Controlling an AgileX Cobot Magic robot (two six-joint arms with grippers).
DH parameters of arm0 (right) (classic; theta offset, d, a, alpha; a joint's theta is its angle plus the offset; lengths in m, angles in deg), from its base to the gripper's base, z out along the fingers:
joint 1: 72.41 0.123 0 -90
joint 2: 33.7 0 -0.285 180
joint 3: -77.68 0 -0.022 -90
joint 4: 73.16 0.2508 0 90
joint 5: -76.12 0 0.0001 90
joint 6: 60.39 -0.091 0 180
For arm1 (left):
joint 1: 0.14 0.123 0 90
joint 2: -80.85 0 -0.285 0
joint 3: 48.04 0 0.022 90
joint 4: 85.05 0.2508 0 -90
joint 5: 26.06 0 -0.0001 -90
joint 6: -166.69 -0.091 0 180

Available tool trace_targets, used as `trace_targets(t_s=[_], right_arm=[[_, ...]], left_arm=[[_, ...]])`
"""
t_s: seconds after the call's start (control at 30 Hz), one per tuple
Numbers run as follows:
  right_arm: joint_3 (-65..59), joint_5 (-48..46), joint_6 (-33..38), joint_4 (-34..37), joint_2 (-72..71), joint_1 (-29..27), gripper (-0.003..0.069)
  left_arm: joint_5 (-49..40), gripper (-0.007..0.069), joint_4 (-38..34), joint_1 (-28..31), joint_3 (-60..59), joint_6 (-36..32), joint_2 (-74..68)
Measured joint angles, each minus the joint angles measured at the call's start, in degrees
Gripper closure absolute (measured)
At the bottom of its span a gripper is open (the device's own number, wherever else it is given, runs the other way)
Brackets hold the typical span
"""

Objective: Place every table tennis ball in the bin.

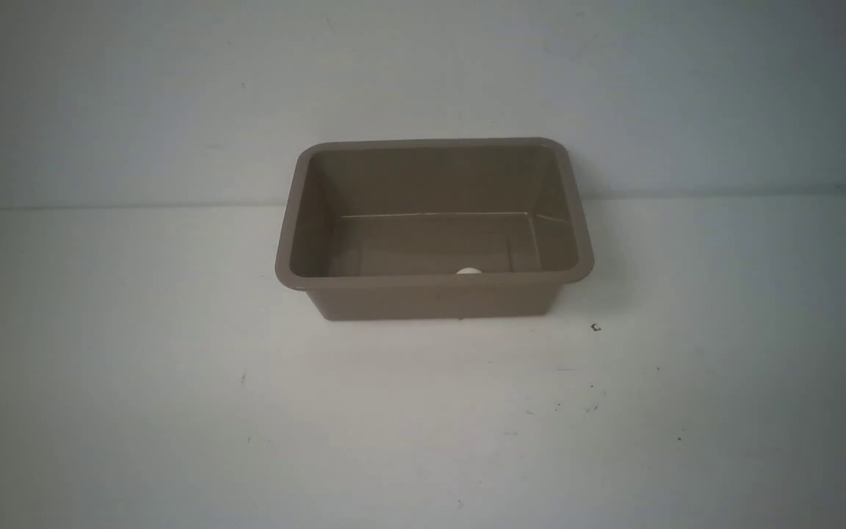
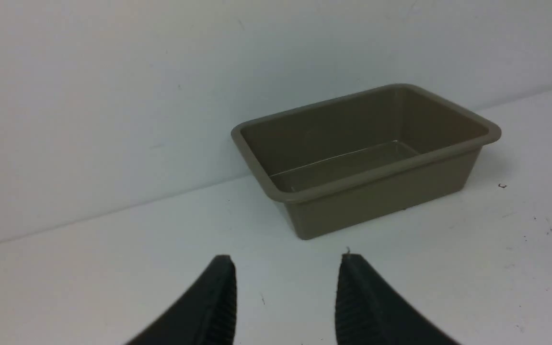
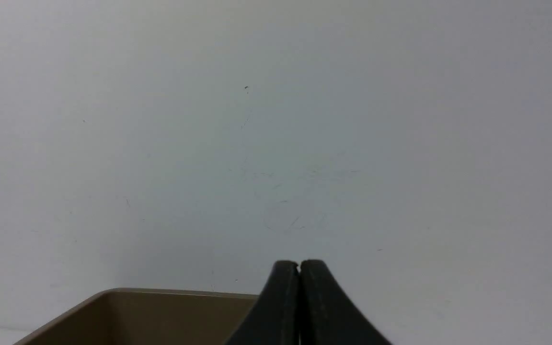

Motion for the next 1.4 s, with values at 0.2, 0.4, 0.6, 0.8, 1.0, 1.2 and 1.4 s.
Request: trace_targets(t_s=[0.2,0.4,0.6,0.8,1.0,1.2,1.4], right_arm=[[0.0,4.35,-0.41,-4.73,6.13,-0.07,0.0673],[-0.12,9.55,-0.41,-11.82,6.47,-0.07,0.0673],[-0.49,11.52,-0.41,-19.97,6.47,-0.07,0.0673],[-0.49,12.09,-0.41,-26.97,6.47,-0.07,0.0673],[-0.54,12.83,-0.41,-35.3,6.47,-0.07,0.0673],[-0.54,13.36,-0.41,-40.13,6.47,-0.07,0.0673],[-0.54,13.87,-0.41,-46.96,6.47,-0.07,0.0673]], left_arm=[[0.0,0.0356,-0.39,0.0,-0.05,0.45,0.0],[-2.61,0.0356,-2.24,0.0,-0.05,0.44,0.0],[-4.85,0.0356,-2.51,0.0,-0.05,0.46,0.0],[-4.96,0.0356,-2.53,0.0,-0.05,0.43,0.0],[-4.26,0.0356,3.09,7.05,-0.05,-3.82,0.0],[-4.19,0.0356,5.37,11.56,-0.05,-4.61,0.0],[1.25,0.0356,6.48,13.03,-3.97,-2.67,0.0]])
